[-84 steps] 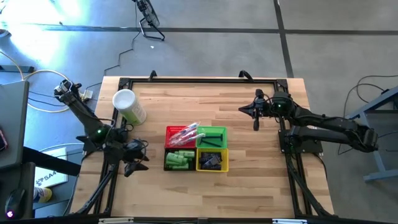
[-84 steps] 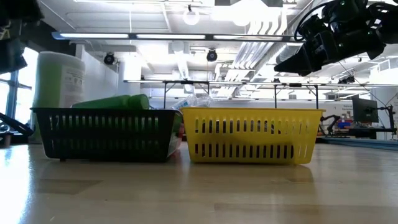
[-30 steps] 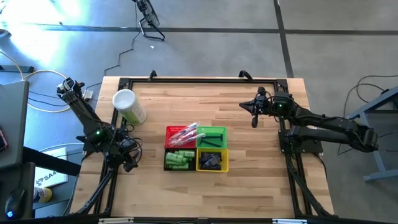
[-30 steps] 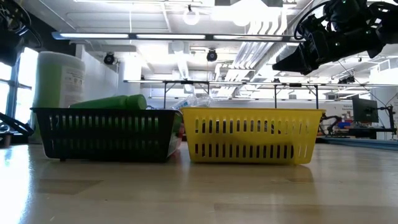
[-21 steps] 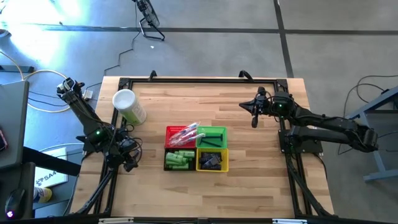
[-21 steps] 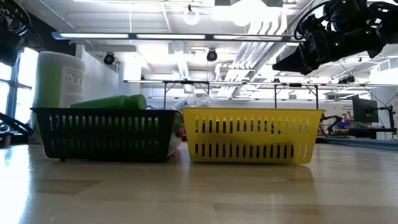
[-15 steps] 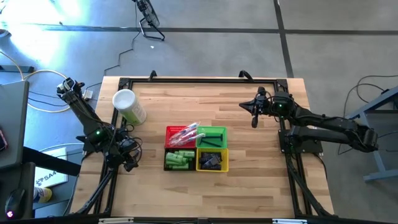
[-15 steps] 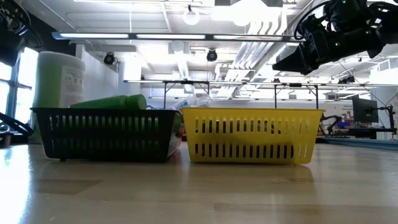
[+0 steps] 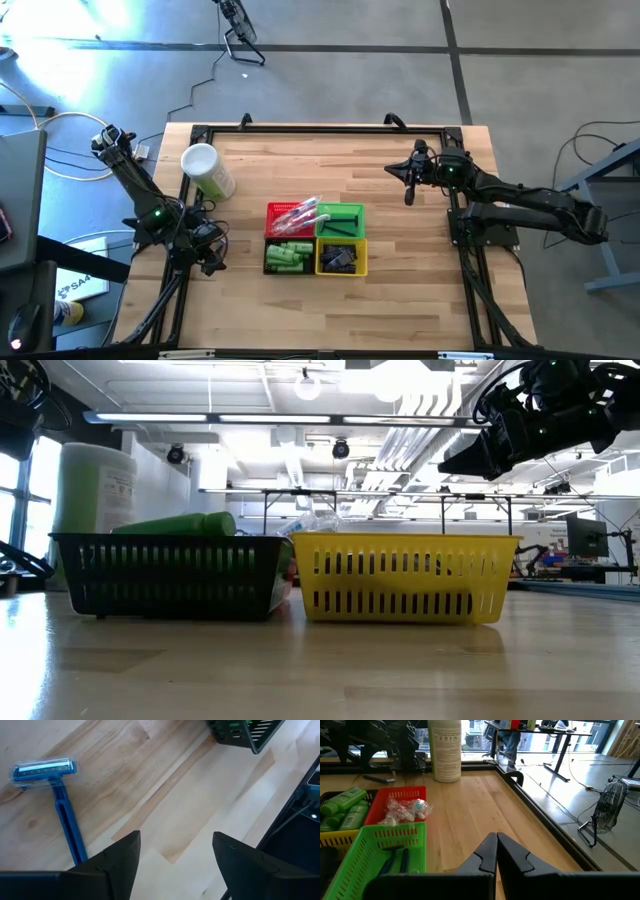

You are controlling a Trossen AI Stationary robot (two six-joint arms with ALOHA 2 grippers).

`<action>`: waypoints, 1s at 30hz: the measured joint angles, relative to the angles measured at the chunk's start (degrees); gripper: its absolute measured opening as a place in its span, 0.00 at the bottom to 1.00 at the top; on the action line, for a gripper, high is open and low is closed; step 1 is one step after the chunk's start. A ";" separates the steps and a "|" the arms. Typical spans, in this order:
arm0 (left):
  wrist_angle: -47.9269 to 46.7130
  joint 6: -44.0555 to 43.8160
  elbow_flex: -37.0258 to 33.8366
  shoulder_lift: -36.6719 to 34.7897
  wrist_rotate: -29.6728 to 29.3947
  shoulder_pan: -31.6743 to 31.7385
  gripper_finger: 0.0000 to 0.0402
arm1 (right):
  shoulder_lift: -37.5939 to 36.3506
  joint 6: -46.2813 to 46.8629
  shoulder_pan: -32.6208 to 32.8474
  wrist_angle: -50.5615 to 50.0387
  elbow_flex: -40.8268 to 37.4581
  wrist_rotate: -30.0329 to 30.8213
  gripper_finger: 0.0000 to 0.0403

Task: Pick & Place Travel size toiletries
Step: Put the blue razor into the green bin

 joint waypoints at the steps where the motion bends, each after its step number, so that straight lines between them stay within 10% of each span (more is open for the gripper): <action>1: -0.04 0.00 0.00 0.00 -0.07 0.00 0.61 | 0.00 0.00 0.00 -0.01 0.00 0.01 0.01; 30: 2.63 -6.14 0.00 0.00 -0.10 0.00 0.61 | 0.00 1.76 -0.01 0.04 0.00 0.01 0.01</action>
